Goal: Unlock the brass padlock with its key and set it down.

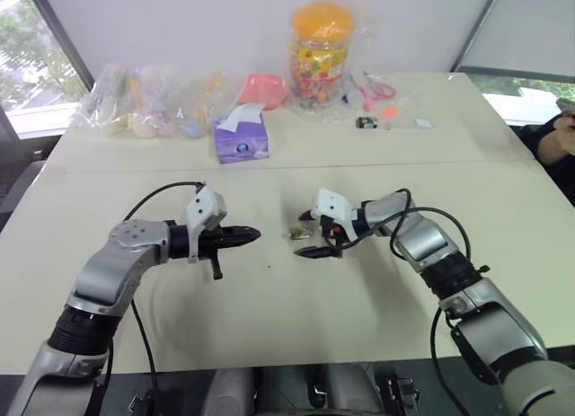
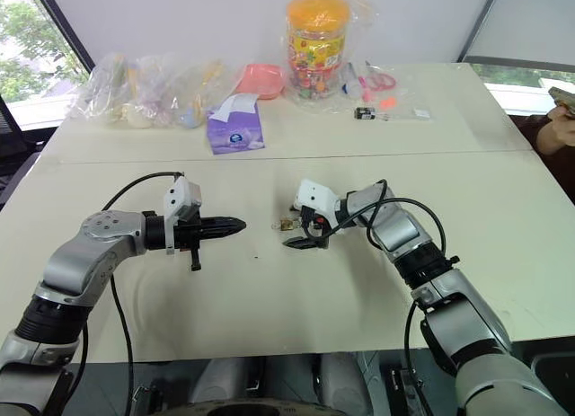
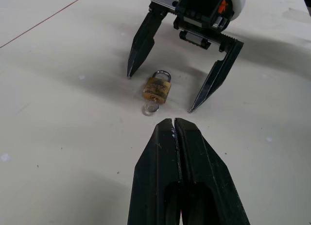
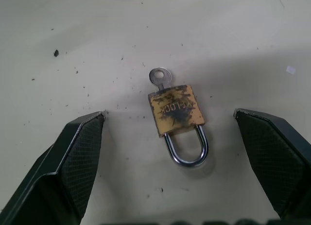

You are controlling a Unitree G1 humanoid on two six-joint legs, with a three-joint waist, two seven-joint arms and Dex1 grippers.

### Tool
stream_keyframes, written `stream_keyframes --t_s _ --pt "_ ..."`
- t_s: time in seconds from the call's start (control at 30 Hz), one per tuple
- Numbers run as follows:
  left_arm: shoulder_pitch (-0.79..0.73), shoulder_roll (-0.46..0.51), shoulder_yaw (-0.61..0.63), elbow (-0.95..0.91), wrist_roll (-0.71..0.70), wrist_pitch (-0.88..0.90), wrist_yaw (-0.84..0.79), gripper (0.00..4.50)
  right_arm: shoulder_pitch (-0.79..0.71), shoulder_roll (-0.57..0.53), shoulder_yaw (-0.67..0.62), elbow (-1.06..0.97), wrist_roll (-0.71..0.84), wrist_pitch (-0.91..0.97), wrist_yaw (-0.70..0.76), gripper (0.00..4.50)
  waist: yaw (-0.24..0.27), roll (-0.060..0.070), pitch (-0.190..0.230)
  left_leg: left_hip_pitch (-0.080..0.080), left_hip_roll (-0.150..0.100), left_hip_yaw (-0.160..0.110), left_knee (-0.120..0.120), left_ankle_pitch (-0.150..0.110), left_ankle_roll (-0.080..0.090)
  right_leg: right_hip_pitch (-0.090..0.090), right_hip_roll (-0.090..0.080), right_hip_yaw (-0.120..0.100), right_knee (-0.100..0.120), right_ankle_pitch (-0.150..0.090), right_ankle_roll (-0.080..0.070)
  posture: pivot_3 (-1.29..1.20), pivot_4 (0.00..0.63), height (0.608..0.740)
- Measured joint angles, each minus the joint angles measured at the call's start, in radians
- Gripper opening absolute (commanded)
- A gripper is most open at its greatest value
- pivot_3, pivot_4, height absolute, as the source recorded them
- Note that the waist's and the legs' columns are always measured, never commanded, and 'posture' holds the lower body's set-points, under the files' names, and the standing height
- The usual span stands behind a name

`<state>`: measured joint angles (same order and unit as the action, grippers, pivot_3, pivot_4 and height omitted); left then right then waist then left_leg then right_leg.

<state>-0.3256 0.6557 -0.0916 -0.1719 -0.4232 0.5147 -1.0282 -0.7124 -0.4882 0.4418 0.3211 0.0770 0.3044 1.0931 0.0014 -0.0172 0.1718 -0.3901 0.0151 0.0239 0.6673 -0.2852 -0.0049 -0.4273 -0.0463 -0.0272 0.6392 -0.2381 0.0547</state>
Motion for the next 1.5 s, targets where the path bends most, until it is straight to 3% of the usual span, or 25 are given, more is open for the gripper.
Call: stream_keyframes --t_s 0.1,0.3,0.5,0.87,0.97,1.2,1.5 --pt "0.001 0.001 0.0 0.0 0.0 0.0 0.002 0.0 -0.003 0.016 0.0 0.025 -0.014 -0.035 0.008 3.61 -0.01 0.0 0.0 0.002 0.0 0.0 0.0 0.0 0.0 0.0 0.0 0.0 0.003 0.0 0.0 0.0 0.15 0.737" --pt "0.007 0.004 0.0 0.0 0.0 0.0 0.005 0.0 0.01 0.05 -0.002 0.031 -0.021 -0.049 0.01 0.73 -0.016 0.0 0.0 0.006 0.001 0.0 0.0 0.0 0.0 0.001 0.0 0.001 0.009 0.0 0.0 0.0 0.15 0.737" --pt "0.005 0.006 0.0 0.008 -0.004 0.011 -0.001 0.0 0.037 0.068 -0.003 -0.024 -0.08 -0.067 -0.057 0.69 -0.018 0.0 -0.001 0.007 0.001 0.0 0.0 0.0 0.0 0.001 0.0 0.002 0.009 0.0 -0.001 0.0 0.15 0.737" --pt "-0.155 -0.128 0.002 0.134 -0.117 0.206 0.009 0.0 0.285 -0.111 -0.077 -0.355 -0.466 -0.466 -0.522 0.69 -0.005 0.0 0.0 0.0 -0.002 0.0 0.002 0.001 -0.002 -0.002 -0.001 0.002 0.007 -0.001 0.001 0.0 0.15 0.737" --pt "-0.212 -0.162 0.006 0.154 -0.149 0.246 0.013 0.84 0.324 -0.119 -0.101 -0.421 -0.5 -0.511 -0.57 0.69 -0.013 0.0 0.0 0.001 -0.002 -0.001 0.002 0.001 -0.002 -0.002 0.001 0.002 0.008 -0.001 0.001 0.0 0.15 0.737" --pt "-0.3 -0.19 0.029 0.194 -0.189 0.295 0.019 3.94 0.366 -0.132 -0.12 -0.502 -0.537 -0.556 -0.584 0.69 -0.015 0.0 0.0 0.001 -0.001 -0.001 0.001 0.001 -0.002 -0.002 0.002 0.002 0.008 -0.001 0.001 0.0 0.15 0.737" --pt "-0.299 -0.181 0.028 0.194 -0.198 0.296 0.0 3.94 0.378 -0.14 -0.149 -0.534 -0.546 -0.575 -0.58 0.69 -0.013 -0.001 0.0 0.001 -0.001 -0.001 0.001 0.001 -0.002 -0.002 0.001 0.002 0.008 -0.001 0.0 0.0 0.15 0.737"
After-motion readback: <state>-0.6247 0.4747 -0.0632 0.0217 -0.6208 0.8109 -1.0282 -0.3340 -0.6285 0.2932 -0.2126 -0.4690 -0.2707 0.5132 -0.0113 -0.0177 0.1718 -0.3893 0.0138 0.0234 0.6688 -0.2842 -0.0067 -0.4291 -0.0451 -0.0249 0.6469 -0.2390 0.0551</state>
